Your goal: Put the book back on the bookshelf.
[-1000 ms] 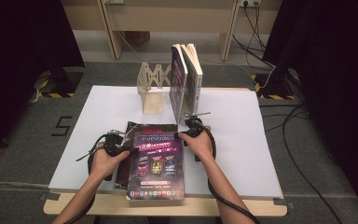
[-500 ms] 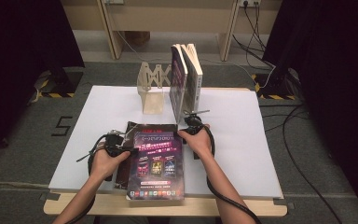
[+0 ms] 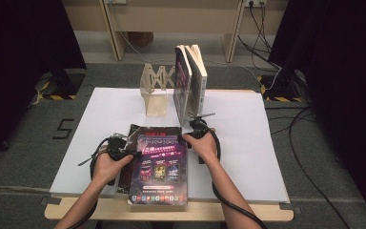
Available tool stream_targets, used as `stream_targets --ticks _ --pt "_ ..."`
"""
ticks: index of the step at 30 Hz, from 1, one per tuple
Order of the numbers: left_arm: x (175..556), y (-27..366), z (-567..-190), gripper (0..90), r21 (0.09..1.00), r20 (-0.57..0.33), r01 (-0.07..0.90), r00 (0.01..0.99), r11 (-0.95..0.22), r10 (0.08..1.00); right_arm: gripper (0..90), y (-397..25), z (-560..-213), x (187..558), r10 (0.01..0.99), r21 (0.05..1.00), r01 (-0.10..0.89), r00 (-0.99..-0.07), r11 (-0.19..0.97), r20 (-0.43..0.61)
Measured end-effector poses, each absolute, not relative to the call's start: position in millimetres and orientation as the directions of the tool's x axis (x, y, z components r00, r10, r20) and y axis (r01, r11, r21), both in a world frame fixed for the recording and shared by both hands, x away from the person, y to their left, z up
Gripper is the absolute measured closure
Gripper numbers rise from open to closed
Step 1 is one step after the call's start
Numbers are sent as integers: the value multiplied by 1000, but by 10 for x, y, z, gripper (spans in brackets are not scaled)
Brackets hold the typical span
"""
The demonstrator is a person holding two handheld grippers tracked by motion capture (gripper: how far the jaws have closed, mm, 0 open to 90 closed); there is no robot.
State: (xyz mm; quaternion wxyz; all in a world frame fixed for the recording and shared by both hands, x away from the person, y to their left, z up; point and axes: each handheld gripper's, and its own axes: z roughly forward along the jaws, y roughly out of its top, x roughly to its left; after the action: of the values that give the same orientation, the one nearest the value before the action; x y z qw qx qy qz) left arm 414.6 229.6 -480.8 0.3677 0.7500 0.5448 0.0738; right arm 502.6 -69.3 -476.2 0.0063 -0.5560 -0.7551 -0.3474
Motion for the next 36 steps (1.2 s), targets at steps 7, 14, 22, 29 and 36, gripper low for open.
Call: stream_targets --ticks 7,14,22,29,36 --pt "4148 2301 -4813 656 635 -295 761 399 -134 868 550 -692 -4769 5004 839 521 844 -373 129 397" --pt "4148 2292 -4807 655 632 -288 762 399 -141 870 518 -656 -4786 4971 845 535 839 -357 101 399" --pt "4140 2276 -4804 656 634 -273 759 400 -150 875 551 -669 -4768 4950 846 520 852 -320 60 427" --pt "4139 2268 -4806 663 638 -274 756 402 -147 874 543 -726 -4752 4971 836 481 873 -323 82 444" --pt "4137 2266 -4808 663 640 -277 755 401 -144 873 536 -737 -4754 4965 830 471 879 -317 75 459"
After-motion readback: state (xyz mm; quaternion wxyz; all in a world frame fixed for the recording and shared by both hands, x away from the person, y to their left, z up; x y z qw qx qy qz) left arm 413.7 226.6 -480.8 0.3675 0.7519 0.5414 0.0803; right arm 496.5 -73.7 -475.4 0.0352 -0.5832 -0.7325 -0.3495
